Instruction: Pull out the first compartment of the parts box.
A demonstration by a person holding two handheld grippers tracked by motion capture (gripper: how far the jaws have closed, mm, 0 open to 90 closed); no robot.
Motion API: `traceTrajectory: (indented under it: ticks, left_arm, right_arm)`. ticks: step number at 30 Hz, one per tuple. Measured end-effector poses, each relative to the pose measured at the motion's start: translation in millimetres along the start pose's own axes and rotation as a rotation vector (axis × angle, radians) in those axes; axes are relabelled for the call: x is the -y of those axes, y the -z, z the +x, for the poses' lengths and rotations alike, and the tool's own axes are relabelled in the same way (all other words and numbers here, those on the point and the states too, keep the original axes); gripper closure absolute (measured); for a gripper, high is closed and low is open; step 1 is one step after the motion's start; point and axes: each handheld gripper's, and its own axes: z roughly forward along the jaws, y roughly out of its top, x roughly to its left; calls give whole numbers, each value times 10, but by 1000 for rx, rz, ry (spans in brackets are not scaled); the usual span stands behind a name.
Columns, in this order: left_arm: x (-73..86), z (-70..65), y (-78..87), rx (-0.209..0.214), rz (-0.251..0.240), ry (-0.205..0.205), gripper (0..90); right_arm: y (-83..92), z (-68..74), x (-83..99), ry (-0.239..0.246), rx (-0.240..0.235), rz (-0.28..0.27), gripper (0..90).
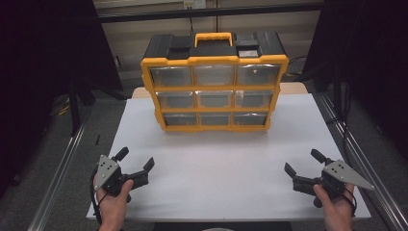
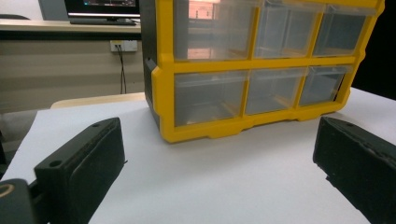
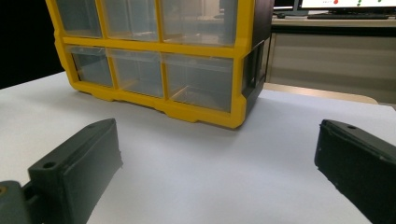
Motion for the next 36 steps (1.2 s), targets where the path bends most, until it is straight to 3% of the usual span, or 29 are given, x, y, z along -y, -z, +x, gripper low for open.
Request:
traceTrajectory:
  ticks: [7,10,13,20,24,27,30,36]
  left_arm:
    - [-4,-8,-35,2,9,-5,25]
    - [0,-11,-59,5,12,25,27]
    - [-15,3,-79,-8,20,-7,29]
    - [-66,-19,-269,-45,-7,-24,46]
    - [-94,-64,-309,0,7,-53,31]
    - [-122,-81,-367,4,-8,-42,31]
    - [-187,-47,-416,-10,-17,-67,29]
    - [-320,-46,-501,32,-3,-85,39]
  right_arm:
    - [-1,17,16,0,-10,15,1]
    - [-4,8,21,-4,-12,18,0]
    - [-10,3,24,-9,-9,16,0]
    - [-34,-3,37,-13,-21,35,1]
    - [-34,13,42,-13,-23,51,2]
    - [-24,23,41,-9,-17,47,5]
    - [-17,24,44,-16,-12,50,5]
    - [-30,20,43,-16,-16,52,6]
